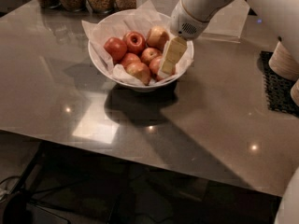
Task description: Pick apple from white bowl
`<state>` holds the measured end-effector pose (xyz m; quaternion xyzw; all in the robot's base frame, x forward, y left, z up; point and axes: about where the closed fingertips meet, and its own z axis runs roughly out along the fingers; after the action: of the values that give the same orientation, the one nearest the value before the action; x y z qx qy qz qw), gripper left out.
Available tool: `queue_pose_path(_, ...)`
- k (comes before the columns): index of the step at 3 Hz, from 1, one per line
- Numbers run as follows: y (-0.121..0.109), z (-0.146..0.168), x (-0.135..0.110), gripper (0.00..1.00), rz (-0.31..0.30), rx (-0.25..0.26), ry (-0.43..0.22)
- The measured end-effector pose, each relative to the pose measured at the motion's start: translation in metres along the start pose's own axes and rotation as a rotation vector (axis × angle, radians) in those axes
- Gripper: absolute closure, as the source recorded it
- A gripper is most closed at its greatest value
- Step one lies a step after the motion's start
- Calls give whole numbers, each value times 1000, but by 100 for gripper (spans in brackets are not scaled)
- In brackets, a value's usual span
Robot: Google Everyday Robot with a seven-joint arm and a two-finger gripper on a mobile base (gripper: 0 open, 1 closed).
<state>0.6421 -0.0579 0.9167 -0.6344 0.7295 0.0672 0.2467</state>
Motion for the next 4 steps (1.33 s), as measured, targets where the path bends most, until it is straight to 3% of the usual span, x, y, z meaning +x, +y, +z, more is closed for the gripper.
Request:
queue_pose_path(2,-21,43,16,0,65,-23,-51)
queue_pose_path(3,-21,45,17,0,66,-26,-51)
queue_pose_path(4,-21,45,17,19,66,-26,-51)
